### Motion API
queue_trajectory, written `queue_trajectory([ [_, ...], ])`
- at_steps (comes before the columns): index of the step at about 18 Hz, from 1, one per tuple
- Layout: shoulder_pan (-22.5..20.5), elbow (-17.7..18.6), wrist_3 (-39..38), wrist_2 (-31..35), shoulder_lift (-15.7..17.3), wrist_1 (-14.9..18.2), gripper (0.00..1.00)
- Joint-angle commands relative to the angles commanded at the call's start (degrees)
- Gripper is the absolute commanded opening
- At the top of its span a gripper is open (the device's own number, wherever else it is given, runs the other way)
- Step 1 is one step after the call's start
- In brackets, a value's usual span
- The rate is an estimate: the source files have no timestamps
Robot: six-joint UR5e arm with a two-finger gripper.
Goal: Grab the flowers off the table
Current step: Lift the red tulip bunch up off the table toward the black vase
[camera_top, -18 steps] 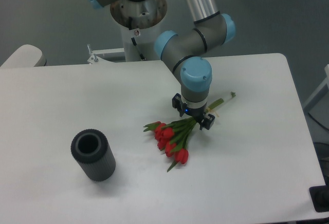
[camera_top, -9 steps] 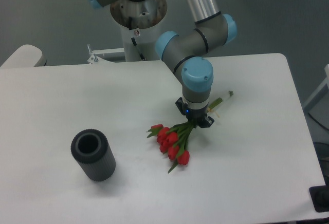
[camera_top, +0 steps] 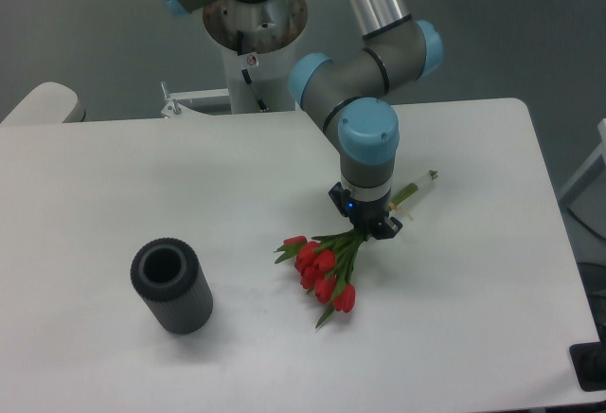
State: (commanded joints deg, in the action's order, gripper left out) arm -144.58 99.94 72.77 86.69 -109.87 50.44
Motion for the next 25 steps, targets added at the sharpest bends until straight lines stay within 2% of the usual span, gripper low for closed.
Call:
queue_trajectory([
  [5,-0.6,-9.7,-0.1,-11.7,0.7,7.0,0.25],
  [7,-0.8,-11.5,-0.3,-17.7,0.5,7.0,0.25],
  [10,-0.8,-12.8,-1.6,-26.8,0.6,5.9,0.25],
  [13,-0.5,-14.1,-6.8,-32.9,0.7,5.5,0.25],
  [18,-1.9,-14.2,-11.0,-43.9,1.2,5.5,0.24],
  [20,-2.6,-14.3,-11.5,-46.0,1.2,5.5,0.24],
  [25,-3.7,-13.6,-11.3,-46.2,1.3,5.4,0.24],
])
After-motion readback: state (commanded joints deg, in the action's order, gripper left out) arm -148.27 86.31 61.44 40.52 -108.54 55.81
